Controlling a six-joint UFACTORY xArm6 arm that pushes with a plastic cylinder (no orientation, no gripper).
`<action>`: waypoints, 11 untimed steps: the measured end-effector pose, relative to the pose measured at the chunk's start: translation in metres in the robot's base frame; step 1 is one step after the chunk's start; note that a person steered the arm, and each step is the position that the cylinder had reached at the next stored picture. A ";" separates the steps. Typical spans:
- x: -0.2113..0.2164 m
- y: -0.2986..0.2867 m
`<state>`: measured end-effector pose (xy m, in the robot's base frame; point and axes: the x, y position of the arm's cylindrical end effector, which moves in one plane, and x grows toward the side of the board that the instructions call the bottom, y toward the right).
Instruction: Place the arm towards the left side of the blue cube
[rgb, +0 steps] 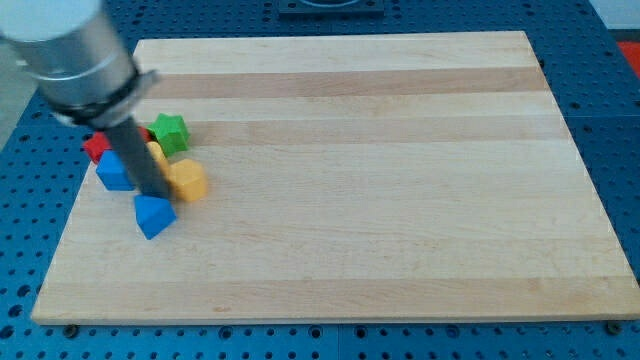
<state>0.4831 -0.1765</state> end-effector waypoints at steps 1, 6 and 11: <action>-0.010 0.071; -0.020 -0.010; 0.000 -0.127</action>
